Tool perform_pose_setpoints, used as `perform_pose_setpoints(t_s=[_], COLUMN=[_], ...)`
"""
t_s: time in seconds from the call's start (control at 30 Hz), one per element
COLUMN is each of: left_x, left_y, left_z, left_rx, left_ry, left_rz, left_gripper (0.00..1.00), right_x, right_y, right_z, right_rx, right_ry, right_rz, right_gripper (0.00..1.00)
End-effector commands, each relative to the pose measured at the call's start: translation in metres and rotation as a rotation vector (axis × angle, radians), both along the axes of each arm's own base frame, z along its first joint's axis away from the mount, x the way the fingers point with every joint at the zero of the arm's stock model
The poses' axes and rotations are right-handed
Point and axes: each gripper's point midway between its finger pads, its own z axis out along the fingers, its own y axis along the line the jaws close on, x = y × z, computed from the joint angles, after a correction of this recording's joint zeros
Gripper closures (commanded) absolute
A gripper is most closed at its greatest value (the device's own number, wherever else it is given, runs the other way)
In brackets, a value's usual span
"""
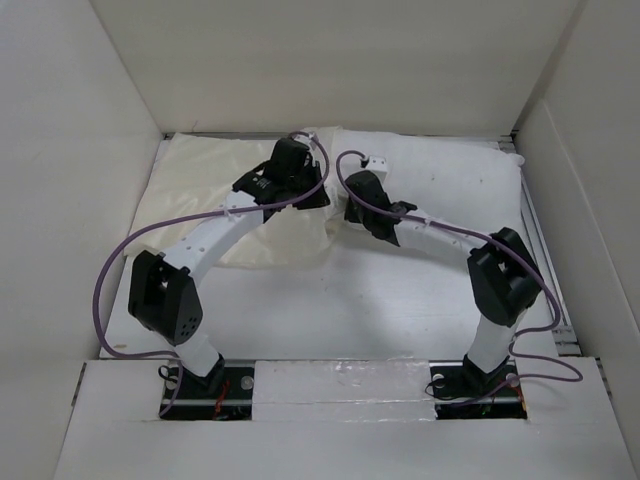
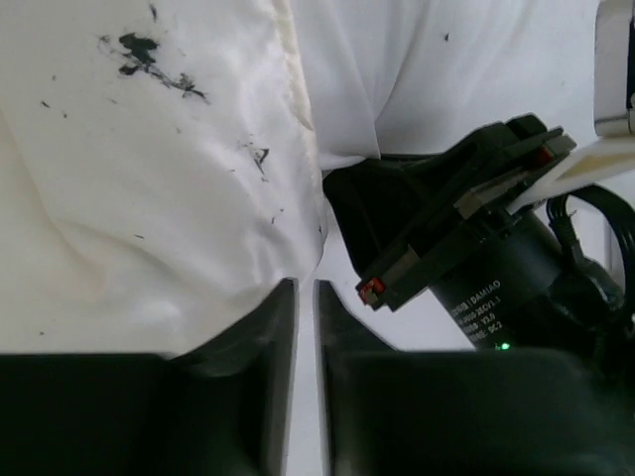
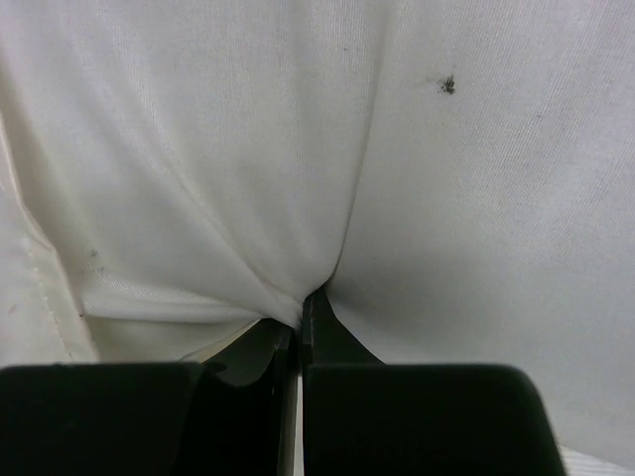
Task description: Put the pillow into the pillowcase
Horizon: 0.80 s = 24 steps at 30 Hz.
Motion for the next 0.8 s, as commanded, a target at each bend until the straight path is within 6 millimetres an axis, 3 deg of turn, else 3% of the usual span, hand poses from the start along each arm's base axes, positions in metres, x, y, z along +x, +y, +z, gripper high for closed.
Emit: perform_pose_setpoints(t_s=[0.0, 0.13, 0.17, 0.2, 0.27, 0.37, 0.57, 0.77], left_x=[-0.001, 0.002, 0.003, 0.003, 0.003, 0.003, 0.008, 0.020], left_y=[0.000, -0.003, -0.001, 0.001, 0.003, 0.005, 0.014, 0.011], left_z=[0.015, -0.003, -0.003, -0.010, -0.014, -0.014, -0.024, -0.052], left_rx=[-0.007, 0.005, 0.011, 0.030, 0.040, 0.043, 0.093, 0.136], left_ry=[-0.014, 0.019, 0.016, 0.032, 0.037, 0.026, 0.036, 0.072], left_rz=[0.007, 0.014, 0.022, 0.031, 0.038, 0.047, 0.088, 0.102], left_gripper=[0.98, 1.00, 0.96, 0.84, 0.49, 0.36, 0.35, 0.38], right_x=[-0.001, -0.004, -0.004, -0.005, -0.007, -0.014, -0.019, -0.027], right_y=[0.013, 0.016, 0.016, 0.017, 0.023, 0.035, 0.042, 0.051], right_z=[0.003, 0.000, 0.005, 0.010, 0.018, 0.035, 0.049, 0.053], right_rx=[0.068, 0.078, 0.085, 0.097, 0.133, 0.199, 0.227, 0.233], right_ry=[-0.034, -0.026, -0.035, -0.039, -0.043, -0.069, -0.091, -0.091], right_rz=[0.004, 0.022, 0.022, 0.032, 0.054, 0.102, 0.128, 0.172], right_gripper=[1.00, 1.00, 1.00, 1.00, 1.00, 1.00, 1.00, 1.00])
